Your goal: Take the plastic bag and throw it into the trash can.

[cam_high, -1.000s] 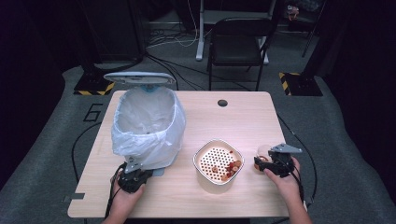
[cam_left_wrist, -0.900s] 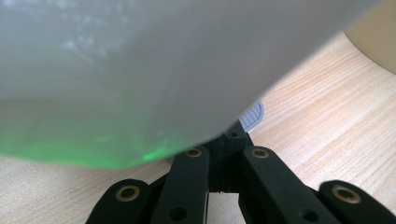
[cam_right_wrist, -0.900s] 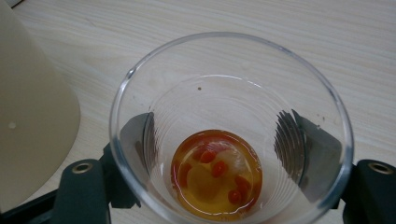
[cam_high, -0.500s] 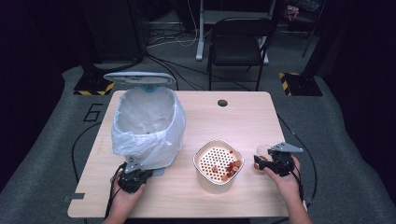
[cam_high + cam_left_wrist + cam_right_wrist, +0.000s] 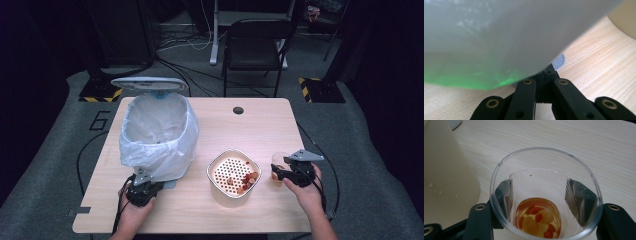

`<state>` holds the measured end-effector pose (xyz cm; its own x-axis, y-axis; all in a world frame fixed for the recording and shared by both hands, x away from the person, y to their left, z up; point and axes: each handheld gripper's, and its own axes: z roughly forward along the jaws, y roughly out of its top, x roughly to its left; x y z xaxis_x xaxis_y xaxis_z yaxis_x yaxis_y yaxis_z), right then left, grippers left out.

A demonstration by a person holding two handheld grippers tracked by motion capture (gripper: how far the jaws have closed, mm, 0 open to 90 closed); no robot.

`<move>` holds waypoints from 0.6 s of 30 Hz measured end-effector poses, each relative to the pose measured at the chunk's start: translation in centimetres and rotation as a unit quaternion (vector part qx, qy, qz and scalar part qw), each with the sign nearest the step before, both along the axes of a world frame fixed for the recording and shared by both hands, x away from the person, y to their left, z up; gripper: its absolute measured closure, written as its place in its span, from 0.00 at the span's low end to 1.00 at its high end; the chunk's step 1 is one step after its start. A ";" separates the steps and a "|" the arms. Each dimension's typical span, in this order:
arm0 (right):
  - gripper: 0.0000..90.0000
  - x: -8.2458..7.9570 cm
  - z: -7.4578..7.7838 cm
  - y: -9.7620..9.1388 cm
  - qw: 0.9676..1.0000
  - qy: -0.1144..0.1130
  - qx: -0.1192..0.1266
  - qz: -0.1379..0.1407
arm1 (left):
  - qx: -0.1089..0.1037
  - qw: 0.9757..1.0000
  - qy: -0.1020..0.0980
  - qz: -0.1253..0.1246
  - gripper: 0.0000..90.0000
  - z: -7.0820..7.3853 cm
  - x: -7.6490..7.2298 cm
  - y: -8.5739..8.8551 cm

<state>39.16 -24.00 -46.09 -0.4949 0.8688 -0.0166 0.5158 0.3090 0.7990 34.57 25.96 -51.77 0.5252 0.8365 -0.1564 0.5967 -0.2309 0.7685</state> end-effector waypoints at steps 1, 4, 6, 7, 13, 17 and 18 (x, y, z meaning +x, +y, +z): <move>0.45 0.0 0.2 0.1 1.000 0.000 -0.001 0.005 | 0.000 1.000 0.000 0.000 1.00 0.0 0.0 0.0; 0.46 -0.1 0.7 0.3 1.000 -0.003 -0.006 0.012 | 0.000 1.000 0.000 0.000 1.00 0.0 0.0 0.0; 0.46 -0.1 0.9 0.3 1.000 -0.006 -0.007 0.016 | 0.000 1.000 0.000 0.000 1.00 0.0 0.0 0.0; 0.47 -0.1 1.1 0.4 1.000 -0.008 -0.007 0.018 | 0.001 1.000 0.000 0.000 1.00 0.0 0.0 0.0; 0.48 -0.4 2.5 0.9 0.999 -0.024 -0.016 0.037 | 0.000 1.000 0.000 0.000 1.00 0.0 0.0 0.0; 0.50 -0.5 3.4 1.2 0.998 -0.026 -0.019 0.047 | 0.001 1.000 0.000 0.000 1.00 0.0 0.0 0.0; 0.50 -0.6 3.7 1.2 0.998 -0.026 -0.021 0.052 | 0.001 1.000 0.000 0.000 1.00 0.0 0.0 0.0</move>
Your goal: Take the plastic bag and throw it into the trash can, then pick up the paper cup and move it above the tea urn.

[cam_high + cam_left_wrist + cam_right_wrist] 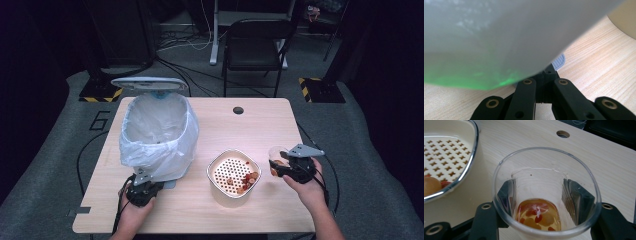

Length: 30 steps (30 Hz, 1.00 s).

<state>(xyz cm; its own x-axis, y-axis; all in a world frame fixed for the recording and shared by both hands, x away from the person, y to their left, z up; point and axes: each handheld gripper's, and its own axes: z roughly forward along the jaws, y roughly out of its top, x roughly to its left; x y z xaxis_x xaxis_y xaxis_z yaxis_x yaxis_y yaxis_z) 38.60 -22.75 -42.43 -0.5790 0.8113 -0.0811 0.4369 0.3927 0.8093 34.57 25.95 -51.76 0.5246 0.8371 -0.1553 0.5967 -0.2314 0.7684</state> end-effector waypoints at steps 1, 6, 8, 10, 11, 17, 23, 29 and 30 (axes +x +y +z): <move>0.50 0.0 0.2 0.1 1.000 -0.002 -0.001 0.002 | 0.000 1.000 0.000 0.000 1.00 0.0 0.0 0.0; 0.51 -0.1 1.4 0.5 1.000 -0.013 -0.002 0.014 | 0.000 1.000 0.000 0.000 1.00 0.0 0.0 0.0; 0.51 -0.1 2.0 0.7 1.000 -0.019 0.001 0.015 | 0.000 1.000 0.000 0.000 1.00 0.0 0.0 0.0; 0.51 -0.1 2.6 1.0 1.000 -0.023 0.001 0.020 | 0.001 1.000 0.000 0.000 1.00 0.0 0.0 0.0; 0.51 -0.2 2.9 1.1 0.999 -0.026 0.001 0.021 | 0.000 1.000 0.000 0.000 1.00 0.0 0.0 0.0; 0.51 -0.2 4.7 2.0 0.998 -0.041 -0.013 0.042 | 0.000 1.000 0.000 0.000 1.00 0.0 0.0 0.0; 0.51 -0.2 5.9 2.8 0.997 -0.049 -0.019 0.060 | 0.000 1.000 0.000 0.000 1.00 0.0 0.0 0.0; 0.51 -0.2 7.1 3.7 0.995 -0.059 -0.027 0.081 | 0.000 1.000 0.000 0.000 1.00 0.0 0.0 0.0; 0.51 -0.2 7.2 3.9 0.994 -0.061 -0.029 0.084 | 0.001 1.000 0.000 0.000 1.00 0.0 0.0 0.0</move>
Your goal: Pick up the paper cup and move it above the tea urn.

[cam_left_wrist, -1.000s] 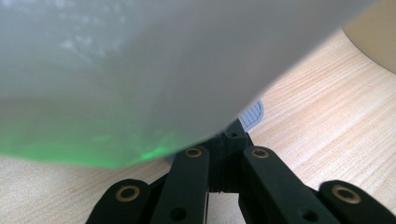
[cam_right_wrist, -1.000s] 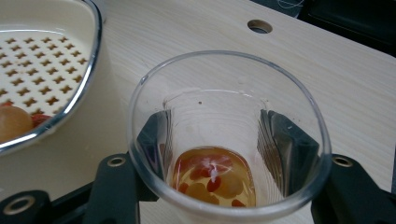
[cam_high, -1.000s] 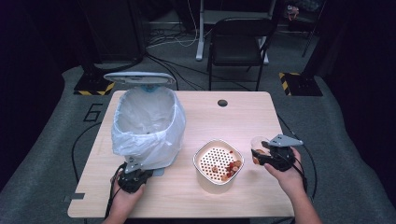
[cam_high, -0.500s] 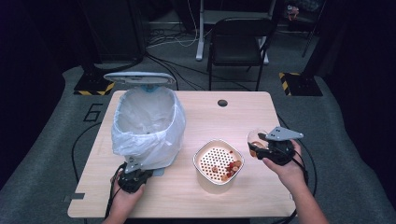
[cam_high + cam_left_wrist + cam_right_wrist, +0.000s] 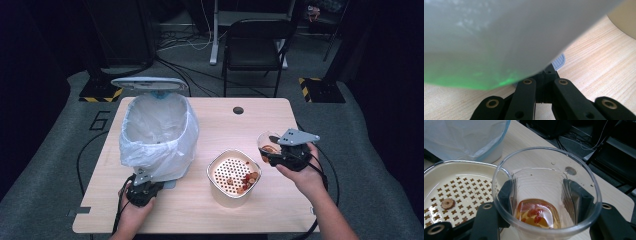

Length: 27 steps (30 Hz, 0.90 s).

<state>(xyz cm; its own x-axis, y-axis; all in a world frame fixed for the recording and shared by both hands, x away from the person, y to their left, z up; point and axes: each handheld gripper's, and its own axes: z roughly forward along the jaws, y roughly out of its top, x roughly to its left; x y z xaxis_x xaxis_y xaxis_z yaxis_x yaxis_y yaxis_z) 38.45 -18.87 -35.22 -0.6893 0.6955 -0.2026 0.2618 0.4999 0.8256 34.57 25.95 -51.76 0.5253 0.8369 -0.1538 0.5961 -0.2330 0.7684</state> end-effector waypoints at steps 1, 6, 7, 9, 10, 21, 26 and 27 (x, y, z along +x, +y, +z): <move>0.51 0.0 0.1 0.1 1.000 -0.003 -0.001 0.000 | 0.000 1.000 0.000 0.000 1.00 0.0 0.0 0.0; 0.51 0.0 0.6 0.7 1.000 -0.012 -0.008 0.007 | 0.000 1.000 0.000 0.000 1.00 0.0 0.0 0.0; 0.51 0.0 0.7 0.8 1.000 -0.014 -0.010 0.012 | 0.000 1.000 0.000 -0.001 1.00 0.0 0.0 0.0; 0.51 -0.1 0.9 1.1 1.000 -0.021 -0.015 0.016 | -0.001 1.000 0.001 0.000 1.00 0.0 0.0 0.0; 0.51 -0.1 1.1 1.3 0.999 -0.028 -0.023 0.024 | 0.000 1.000 0.000 0.000 1.00 0.0 0.0 0.0; 0.51 -0.2 1.5 3.1 0.994 -0.060 -0.060 0.069 | 0.000 1.000 0.000 -0.001 1.00 0.0 0.0 0.0; 0.51 -0.3 1.5 4.0 0.990 -0.073 -0.090 0.085 | 0.000 1.000 0.000 -0.001 1.00 0.0 0.0 0.0; 0.51 -0.3 1.5 4.2 0.988 -0.077 -0.096 0.089 | 0.000 1.000 0.000 -0.001 1.00 0.0 0.0 0.0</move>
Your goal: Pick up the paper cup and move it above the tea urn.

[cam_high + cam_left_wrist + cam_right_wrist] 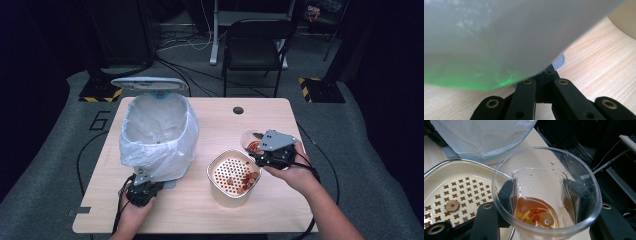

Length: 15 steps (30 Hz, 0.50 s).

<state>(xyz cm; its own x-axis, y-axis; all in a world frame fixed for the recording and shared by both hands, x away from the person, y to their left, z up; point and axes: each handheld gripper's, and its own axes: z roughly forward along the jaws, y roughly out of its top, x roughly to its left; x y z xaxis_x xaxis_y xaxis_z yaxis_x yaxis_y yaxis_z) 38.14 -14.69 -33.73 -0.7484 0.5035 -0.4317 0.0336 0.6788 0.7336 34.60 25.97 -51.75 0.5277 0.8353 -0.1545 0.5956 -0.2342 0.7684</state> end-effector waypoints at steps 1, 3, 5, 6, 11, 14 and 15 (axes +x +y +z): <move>0.51 0.0 0.0 0.2 1.000 -0.002 -0.003 0.002 | 0.000 1.000 0.000 0.000 1.00 0.0 0.0 0.0; 0.51 -0.1 0.0 0.4 1.000 -0.005 -0.008 0.010 | 0.001 1.000 0.000 0.001 1.00 0.0 0.0 0.0; 0.51 -0.1 0.0 0.6 1.000 -0.009 -0.014 0.018 | 0.001 1.000 0.000 0.000 1.00 0.0 0.0 0.0; 0.51 -0.1 0.0 0.7 1.000 -0.009 -0.015 0.020 | 0.000 1.000 0.000 0.000 1.00 0.0 0.0 0.0; 0.51 0.2 -0.3 1.0 0.999 -0.012 -0.025 0.042 | 0.000 1.000 0.000 0.000 1.00 0.0 0.0 0.0; 0.52 0.5 -0.6 1.2 0.998 -0.016 -0.031 0.055 | 0.000 1.000 0.000 0.000 1.00 0.0 0.0 0.0; 0.52 0.7 -0.7 1.2 0.998 -0.016 -0.031 0.060 | 0.000 1.000 0.000 0.000 1.00 0.0 0.0 0.0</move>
